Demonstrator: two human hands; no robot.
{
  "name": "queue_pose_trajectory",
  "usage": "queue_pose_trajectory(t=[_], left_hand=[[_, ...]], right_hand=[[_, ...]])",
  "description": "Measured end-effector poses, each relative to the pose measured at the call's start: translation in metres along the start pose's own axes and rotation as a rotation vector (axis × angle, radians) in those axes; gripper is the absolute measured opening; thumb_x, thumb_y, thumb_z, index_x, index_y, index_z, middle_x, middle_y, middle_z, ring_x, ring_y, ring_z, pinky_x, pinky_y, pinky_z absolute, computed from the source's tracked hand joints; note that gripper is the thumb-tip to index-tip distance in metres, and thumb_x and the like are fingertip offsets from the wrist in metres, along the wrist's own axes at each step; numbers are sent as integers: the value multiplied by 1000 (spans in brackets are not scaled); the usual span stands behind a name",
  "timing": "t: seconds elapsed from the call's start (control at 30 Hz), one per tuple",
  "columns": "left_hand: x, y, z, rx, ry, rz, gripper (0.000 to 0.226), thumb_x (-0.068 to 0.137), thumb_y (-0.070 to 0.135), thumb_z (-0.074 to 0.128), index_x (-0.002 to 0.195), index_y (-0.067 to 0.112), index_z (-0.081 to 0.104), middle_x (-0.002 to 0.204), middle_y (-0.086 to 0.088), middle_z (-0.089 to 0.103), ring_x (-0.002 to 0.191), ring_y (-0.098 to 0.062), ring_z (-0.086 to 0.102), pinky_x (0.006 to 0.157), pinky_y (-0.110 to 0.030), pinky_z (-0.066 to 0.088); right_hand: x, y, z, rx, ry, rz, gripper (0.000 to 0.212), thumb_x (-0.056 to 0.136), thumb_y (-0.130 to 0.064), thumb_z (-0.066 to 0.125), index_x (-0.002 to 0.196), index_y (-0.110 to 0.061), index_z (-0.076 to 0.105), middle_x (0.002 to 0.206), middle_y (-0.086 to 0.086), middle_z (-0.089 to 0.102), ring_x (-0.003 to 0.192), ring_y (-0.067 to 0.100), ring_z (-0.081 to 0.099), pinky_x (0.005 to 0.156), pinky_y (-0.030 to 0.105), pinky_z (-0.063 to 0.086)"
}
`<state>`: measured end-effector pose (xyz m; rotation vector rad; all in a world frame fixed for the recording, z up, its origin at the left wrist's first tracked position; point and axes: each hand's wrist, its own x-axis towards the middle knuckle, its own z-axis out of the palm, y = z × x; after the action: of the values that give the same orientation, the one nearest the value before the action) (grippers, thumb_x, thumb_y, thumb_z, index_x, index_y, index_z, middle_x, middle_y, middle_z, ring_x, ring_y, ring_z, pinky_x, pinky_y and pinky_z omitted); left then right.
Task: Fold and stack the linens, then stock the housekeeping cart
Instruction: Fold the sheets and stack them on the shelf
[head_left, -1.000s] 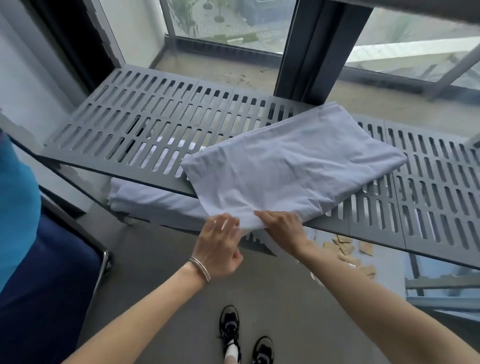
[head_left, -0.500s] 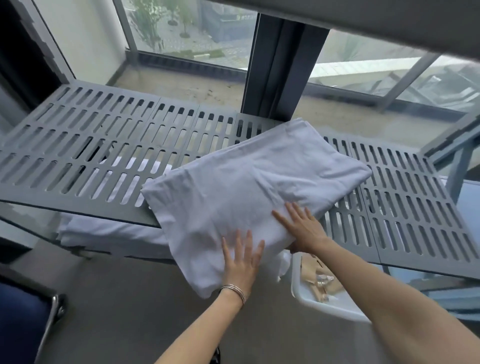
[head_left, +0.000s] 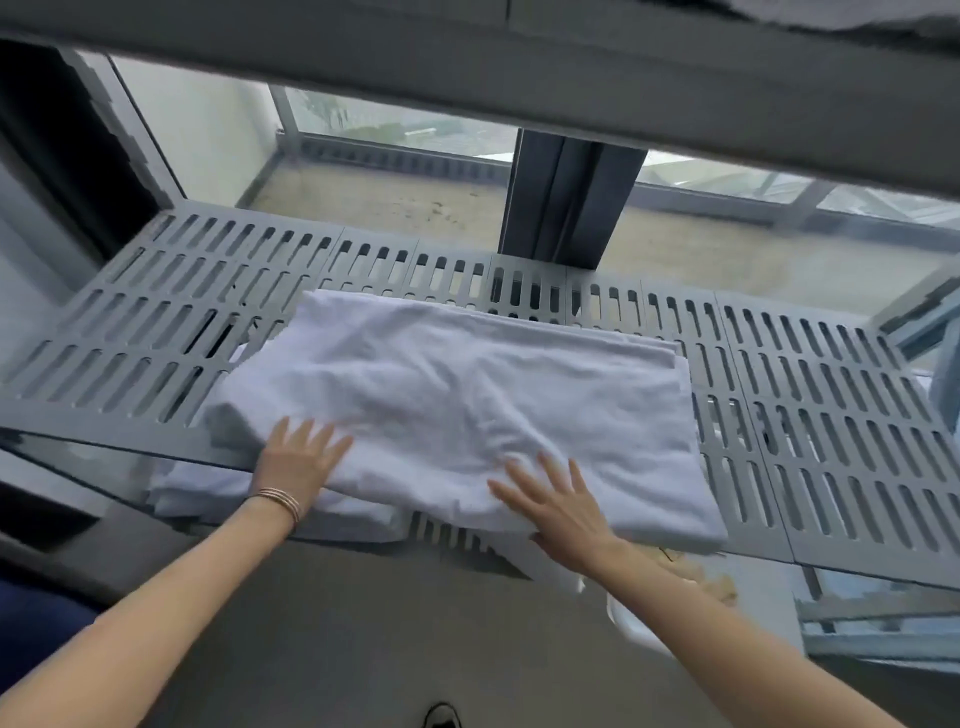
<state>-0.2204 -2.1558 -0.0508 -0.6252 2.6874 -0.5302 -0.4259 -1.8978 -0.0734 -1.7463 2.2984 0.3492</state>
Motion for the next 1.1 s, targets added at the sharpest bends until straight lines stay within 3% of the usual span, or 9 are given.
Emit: queue_pose_trajectory(t=[0.07, 0.13, 0.23, 0.4, 0.5, 0.6, 0.73, 0.97, 1.1], left_hand=[[1, -17, 5, -104, -317, -146, 58, 97, 14, 34, 149, 33, 14, 157, -7, 16, 142, -31, 19, 110, -56, 19], [6, -5, -2, -319, -498, -150, 68, 96, 31, 41, 149, 37, -3, 159, -1, -9, 145, -33, -4, 112, -60, 9], [12, 47, -21, -484, -322, 78, 58, 95, 55, 28, 145, 50, -1, 156, 12, -19, 143, -29, -19, 108, -66, -2], [16, 118, -16, -473, -315, 149, 80, 57, 85, -14, 133, 62, -19, 148, 12, -37, 125, -36, -45, 84, -76, -24], [23, 118, -20, -464, -395, 85, 61, 83, 77, 6, 135, 59, -19, 149, 10, -36, 129, -39, -42, 88, -78, -17], [23, 122, -37, -509, -383, 60, 61, 86, 72, 5, 141, 53, -13, 149, 7, -36, 134, -39, -36, 92, -78, -13], [10, 173, -43, -505, -143, 191, 74, 77, 66, -12, 145, 38, -19, 150, 6, -35, 124, -25, -51, 101, -68, -19], [18, 208, -46, -402, -153, 168, 92, 87, 65, 39, 147, 25, -18, 149, -9, -35, 136, -39, -32, 99, -71, -15], [15, 239, -58, -409, -138, 157, 108, 84, 65, 45, 144, 8, -24, 152, -17, -28, 136, -39, -32, 96, -73, -17]], right_hand=[[-2, 3, 6, 44, -61, 81, 100, 81, -27, 67, 146, -43, -6, 159, 1, -4, 144, 40, 0, 109, 63, 12], [-10, 8, 10, 55, -61, 115, 100, 85, -24, 61, 144, -44, -17, 158, 1, -15, 143, 39, -11, 111, 62, 5], [-23, 20, 12, -6, -138, 128, 112, 86, -13, 56, 129, -44, -43, 157, 5, -20, 139, 37, -25, 112, 62, 1], [-17, 35, 10, 30, -385, 162, 113, 83, -26, 65, 138, -41, -33, 144, -1, -43, 135, 34, -35, 100, 75, -5], [5, 61, -10, 310, -581, 92, 104, 80, -47, 66, 143, -48, -17, 142, -12, -43, 131, 23, -40, 99, 76, -8], [2, 84, -23, 362, -472, 186, 83, 84, -64, 51, 147, -45, 0, 153, -11, -29, 140, 26, -30, 107, 71, -2], [-26, 87, 6, 144, -420, 337, 67, 94, -61, 18, 143, -39, -23, 147, -6, -40, 140, 28, -30, 106, 70, -5], [-24, 86, 21, 218, -345, 374, 67, 94, -62, 14, 145, -36, -21, 149, -5, -37, 141, 29, -27, 106, 69, -5], [-55, 57, 46, 169, -168, 321, 97, 75, -79, -12, 150, -19, -7, 156, 6, -20, 141, 27, -25, 109, 62, 4]])
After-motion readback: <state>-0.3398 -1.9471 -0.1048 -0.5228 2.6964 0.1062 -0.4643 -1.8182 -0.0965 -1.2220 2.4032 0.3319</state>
